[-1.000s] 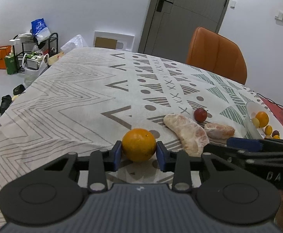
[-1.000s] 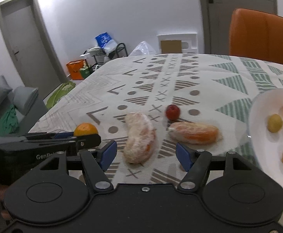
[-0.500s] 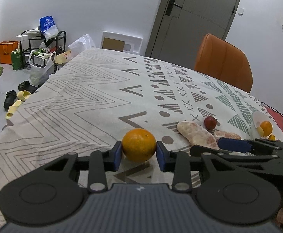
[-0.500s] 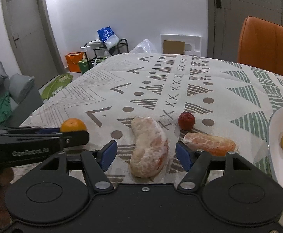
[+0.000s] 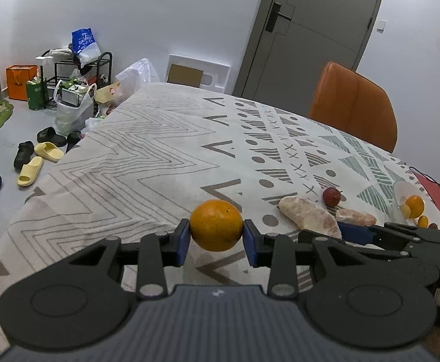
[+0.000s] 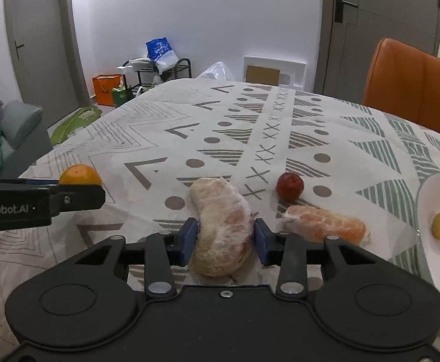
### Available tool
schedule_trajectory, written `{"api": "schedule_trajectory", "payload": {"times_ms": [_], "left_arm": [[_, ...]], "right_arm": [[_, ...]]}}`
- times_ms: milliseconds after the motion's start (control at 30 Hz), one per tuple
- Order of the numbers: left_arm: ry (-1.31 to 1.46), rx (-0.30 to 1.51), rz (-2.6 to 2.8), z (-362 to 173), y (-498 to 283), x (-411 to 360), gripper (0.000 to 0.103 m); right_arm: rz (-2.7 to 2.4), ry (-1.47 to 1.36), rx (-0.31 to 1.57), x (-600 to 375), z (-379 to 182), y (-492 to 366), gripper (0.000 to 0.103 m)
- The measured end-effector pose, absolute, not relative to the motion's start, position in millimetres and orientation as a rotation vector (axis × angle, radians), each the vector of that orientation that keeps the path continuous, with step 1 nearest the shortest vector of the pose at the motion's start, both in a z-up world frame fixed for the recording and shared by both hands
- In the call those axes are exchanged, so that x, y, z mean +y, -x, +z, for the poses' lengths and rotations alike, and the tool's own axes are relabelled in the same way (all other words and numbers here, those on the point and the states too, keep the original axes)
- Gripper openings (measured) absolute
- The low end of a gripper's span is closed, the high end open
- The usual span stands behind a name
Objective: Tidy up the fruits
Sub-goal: 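Carry both fruits over the plate and open both tools to release them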
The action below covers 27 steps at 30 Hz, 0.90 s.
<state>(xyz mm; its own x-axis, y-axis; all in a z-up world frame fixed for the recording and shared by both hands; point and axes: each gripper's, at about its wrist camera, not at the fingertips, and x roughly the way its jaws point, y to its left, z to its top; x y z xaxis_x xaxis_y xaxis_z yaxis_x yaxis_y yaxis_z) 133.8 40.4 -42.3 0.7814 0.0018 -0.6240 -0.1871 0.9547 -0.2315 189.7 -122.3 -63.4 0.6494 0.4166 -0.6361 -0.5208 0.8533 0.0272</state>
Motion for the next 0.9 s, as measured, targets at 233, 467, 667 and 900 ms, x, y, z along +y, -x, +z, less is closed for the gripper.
{"api": "schedule_trajectory", "payload": {"times_ms": [233, 467, 667, 900], "left_arm": [[0.281, 0.642, 0.072, -32, -122, 32, 0.036], [0.253, 0.617, 0.045, -23, -121, 16, 0.036], [0.238, 0.613, 0.04, -22, -119, 7, 0.036], [0.227, 0.624, 0.043, -22, -119, 4, 0.036]], "right_arm": [[0.559, 0.137, 0.638, -137, -48, -168, 0.035], [0.564, 0.103, 0.622, -156, -39, -159, 0.016], [0.583, 0.09, 0.634, -162, -44, -155, 0.016], [0.6, 0.074, 0.622, -167, -42, -153, 0.015]]}}
